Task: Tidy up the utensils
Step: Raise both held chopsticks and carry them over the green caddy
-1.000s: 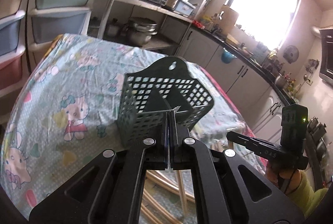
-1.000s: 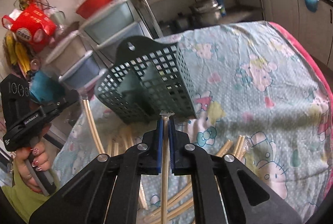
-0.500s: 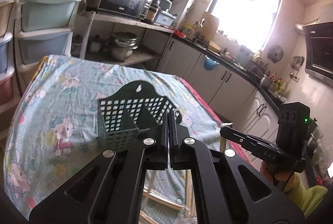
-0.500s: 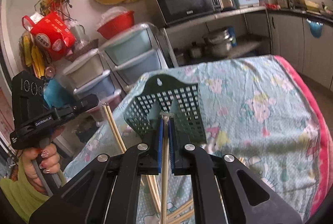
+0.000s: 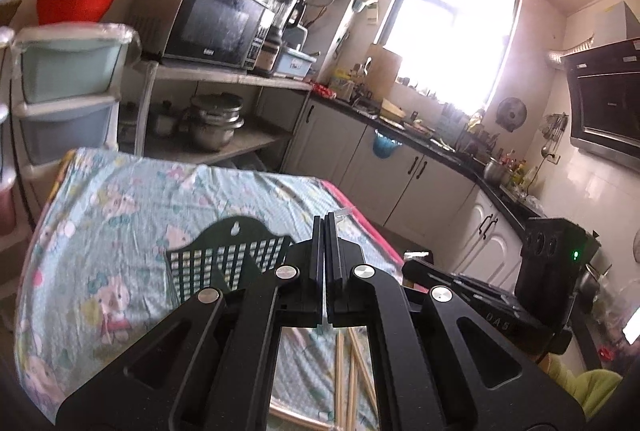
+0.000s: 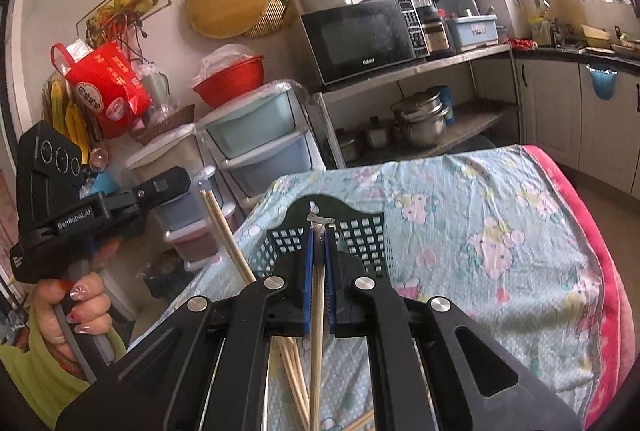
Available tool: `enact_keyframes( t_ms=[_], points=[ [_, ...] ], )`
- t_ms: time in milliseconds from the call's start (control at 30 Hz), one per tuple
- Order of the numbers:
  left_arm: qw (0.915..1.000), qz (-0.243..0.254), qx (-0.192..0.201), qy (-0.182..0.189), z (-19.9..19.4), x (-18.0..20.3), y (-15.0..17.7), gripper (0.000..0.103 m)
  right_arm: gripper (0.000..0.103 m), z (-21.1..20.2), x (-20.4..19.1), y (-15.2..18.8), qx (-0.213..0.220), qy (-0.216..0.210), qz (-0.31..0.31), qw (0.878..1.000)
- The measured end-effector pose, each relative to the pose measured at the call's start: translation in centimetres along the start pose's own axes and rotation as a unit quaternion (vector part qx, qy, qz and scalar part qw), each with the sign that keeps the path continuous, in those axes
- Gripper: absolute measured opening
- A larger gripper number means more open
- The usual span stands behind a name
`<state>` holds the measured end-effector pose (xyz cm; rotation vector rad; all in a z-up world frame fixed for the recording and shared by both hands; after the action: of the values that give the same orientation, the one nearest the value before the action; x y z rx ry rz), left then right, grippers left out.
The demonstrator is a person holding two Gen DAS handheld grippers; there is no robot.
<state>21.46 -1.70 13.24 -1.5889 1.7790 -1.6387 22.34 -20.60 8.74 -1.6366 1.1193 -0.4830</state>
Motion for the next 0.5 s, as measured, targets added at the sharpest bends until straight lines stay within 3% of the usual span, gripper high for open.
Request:
enact_keyframes(
  t_ms=[500],
  points=[
    [0.9968,0.03,0.07,-0.026,-0.3,1.5,-6.7,0.0,0.006,-0.2,-1.0,-6.7,0.082,0.022,-0.036,0.996]
  ],
)
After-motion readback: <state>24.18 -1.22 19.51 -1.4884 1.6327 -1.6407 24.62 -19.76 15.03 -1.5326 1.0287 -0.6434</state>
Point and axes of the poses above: each gripper's, at about its wrist camera, not at the fingertips, and z roughly the way its jaws point, x to its right, y to its underside, the point moved 6 cm from there along z, roughly the way its jaws point, and after that the axes turned 7 degrees about -z, right-handed, at the moved point
